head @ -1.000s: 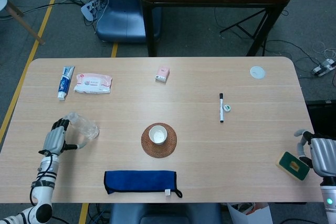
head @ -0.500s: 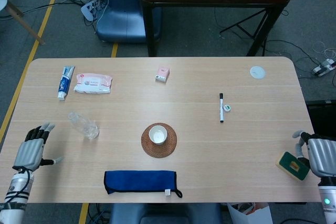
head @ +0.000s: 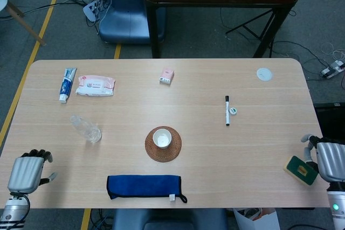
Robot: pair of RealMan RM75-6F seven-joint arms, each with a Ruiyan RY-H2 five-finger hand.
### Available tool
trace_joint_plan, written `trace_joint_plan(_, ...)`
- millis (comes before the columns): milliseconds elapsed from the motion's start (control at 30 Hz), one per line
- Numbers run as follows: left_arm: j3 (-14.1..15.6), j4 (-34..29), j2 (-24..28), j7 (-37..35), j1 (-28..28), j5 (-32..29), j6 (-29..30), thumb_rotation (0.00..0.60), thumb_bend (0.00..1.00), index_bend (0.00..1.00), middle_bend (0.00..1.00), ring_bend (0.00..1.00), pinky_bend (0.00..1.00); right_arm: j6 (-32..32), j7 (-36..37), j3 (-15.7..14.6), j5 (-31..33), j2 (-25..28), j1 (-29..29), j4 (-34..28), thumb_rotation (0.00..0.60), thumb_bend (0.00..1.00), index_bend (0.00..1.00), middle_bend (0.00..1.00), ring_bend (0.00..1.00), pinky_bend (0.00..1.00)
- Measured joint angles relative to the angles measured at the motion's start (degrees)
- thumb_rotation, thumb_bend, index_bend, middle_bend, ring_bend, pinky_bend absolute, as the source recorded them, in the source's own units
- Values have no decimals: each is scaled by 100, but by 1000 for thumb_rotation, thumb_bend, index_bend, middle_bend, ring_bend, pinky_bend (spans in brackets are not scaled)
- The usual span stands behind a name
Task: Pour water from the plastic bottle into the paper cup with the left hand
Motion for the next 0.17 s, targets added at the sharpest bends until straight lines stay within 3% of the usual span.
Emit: trace_joint_plan(167, 2, 112, -98, 33, 23, 21, -64, 600, 69, 546, 501, 405, 536, -93, 49, 1, 61, 1, 17, 40, 600, 542, 446, 545, 503, 541)
